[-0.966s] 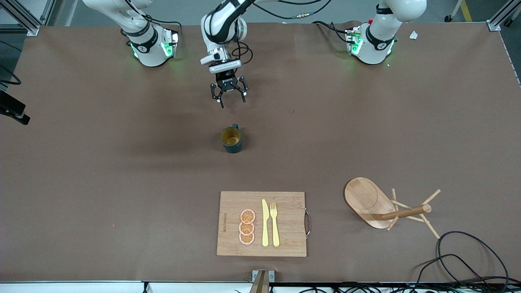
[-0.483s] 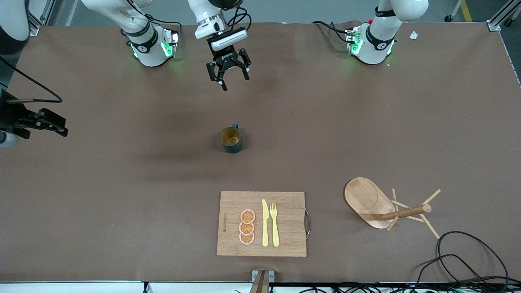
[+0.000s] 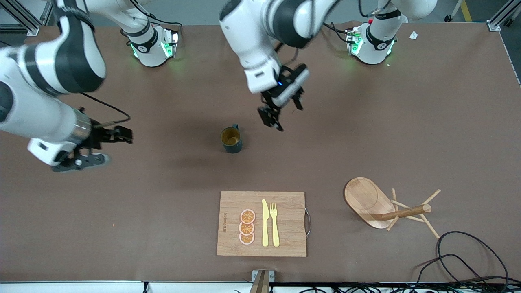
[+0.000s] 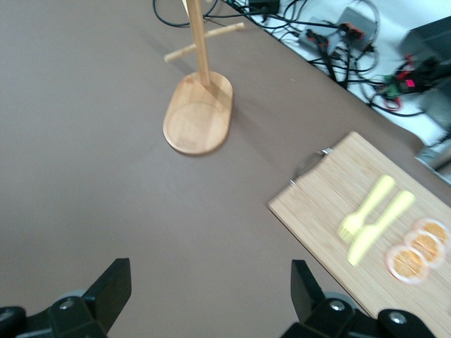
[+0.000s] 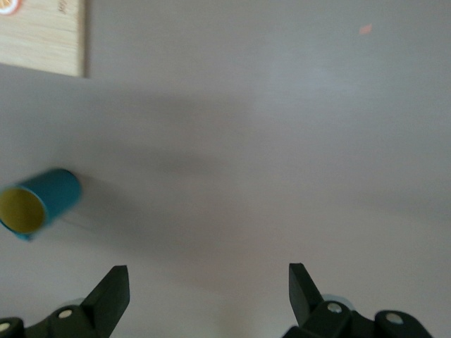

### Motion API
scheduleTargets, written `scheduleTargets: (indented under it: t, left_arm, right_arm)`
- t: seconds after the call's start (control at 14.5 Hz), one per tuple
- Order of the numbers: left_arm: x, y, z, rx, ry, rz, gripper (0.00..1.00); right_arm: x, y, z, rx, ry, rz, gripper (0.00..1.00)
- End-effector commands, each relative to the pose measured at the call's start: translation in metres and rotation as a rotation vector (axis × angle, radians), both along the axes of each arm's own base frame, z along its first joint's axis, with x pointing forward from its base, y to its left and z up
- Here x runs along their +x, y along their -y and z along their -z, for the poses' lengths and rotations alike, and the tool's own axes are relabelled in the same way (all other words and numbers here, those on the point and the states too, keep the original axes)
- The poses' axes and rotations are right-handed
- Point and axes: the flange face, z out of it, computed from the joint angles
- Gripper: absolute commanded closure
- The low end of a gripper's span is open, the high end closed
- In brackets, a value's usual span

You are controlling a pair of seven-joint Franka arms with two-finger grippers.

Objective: Transfer cup from left to right arm and place
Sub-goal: 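Withdraw the left gripper while the right gripper reaches the mug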

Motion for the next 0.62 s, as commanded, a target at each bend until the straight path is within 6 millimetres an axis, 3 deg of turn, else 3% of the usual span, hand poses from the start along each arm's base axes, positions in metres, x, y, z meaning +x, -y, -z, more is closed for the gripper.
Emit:
scheduleTargets:
  t: [0.0,0.21,0.34,0.48,0.55]
  left_arm:
    - [0.032,-0.054,-0.02,-0.023,-0.108,0.009,0.0]
    - [0.083,-0.13,-0.026,-0.113,-0.216,-0.04,0.0]
    - [0.107,-0.172,-0.032,-0.104,-0.253,0.004,0.0]
    - [0.124,-0.223,-0.056,-0.129,-0.279,0.061,0.0]
    - [0.129,-0.244,-0.068,-0.15,-0.291,0.095,0.0]
  right_arm:
    - [-0.022,-0.039,0.048,0.017,-0.003,0.119,0.0]
    - [-0.053,-0.129,0.091,-0.002,0.064,0.219,0.0]
    - [-0.072,-0.163,0.126,-0.006,0.093,0.248,0.0]
    - [-0.093,-0.202,0.152,-0.014,0.105,0.263,0.0]
    - [-0.102,-0.211,0.161,-0.016,0.11,0.276,0.0]
